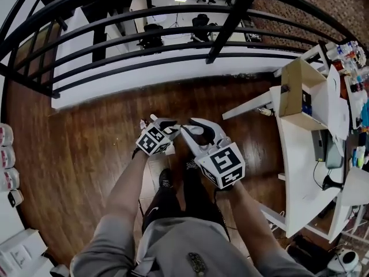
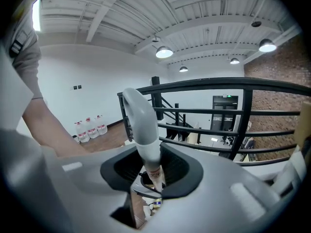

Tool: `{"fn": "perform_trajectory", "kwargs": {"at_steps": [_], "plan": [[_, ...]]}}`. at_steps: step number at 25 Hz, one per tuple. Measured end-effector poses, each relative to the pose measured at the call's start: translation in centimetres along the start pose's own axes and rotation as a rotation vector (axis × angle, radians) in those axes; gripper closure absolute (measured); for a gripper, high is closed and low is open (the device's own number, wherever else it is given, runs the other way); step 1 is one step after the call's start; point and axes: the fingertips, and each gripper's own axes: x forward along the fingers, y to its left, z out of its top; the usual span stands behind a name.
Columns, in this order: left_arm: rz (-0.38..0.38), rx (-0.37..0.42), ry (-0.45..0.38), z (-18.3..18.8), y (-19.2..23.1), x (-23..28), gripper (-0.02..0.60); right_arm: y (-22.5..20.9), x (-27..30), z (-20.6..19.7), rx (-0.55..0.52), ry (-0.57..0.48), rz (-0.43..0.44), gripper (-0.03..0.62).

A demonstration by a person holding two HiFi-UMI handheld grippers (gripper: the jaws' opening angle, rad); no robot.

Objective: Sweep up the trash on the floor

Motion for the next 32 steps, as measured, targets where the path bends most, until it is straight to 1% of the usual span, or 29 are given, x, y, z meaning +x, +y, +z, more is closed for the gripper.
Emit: {"fn": "perform_trajectory", "kwargs": {"at_steps": [3,7,11,14,18,22,27,29,32], "plan": [[-0.037,0.047,-0.015,0.9,-1.6,-1.3,0.443,1.1,-1.7,1.1,0.002,-0.032,-0.057,0.496],[-0.096,0.137,-0.04,4.5,-5.0,-2.0,0.445,0.8,-6.7,3.0,0.027,-0.086,-0.159,0.496],[-0.147,0.213,-0.029,7.5,-10.1,-0.5,0.445,-0.3,-13.0,2.7,0.068,-0.124,-0.249,0.496],[-0.187,0.245,-0.031,9.0,-13.9,1.8,0.445,-1.6,-17.2,1.7,0.092,-0.135,-0.32,0.496],[-0.219,0.248,-0.023,10.3,-18.2,5.9,0.448,-4.5,-21.6,-0.5,0.111,-0.127,-0.369,0.496],[-0.235,0.242,0.03,9.4,-22.1,10.6,0.453,-7.7,-25.1,-4.3,0.135,-0.099,-0.384,0.496],[-0.176,0.182,0.084,8.1,-24.9,15.9,0.457,-12.0,-27.8,-9.2,0.152,-0.027,-0.348,0.494],[-0.148,0.157,0.103,7.6,-25.3,17.9,0.457,-13.6,-28.1,-10.8,0.146,0.004,-0.327,0.494],[-0.106,0.123,0.12,7.1,-25.6,20.3,0.459,-15.5,-28.3,-12.6,0.138,0.022,-0.305,0.493]]}}
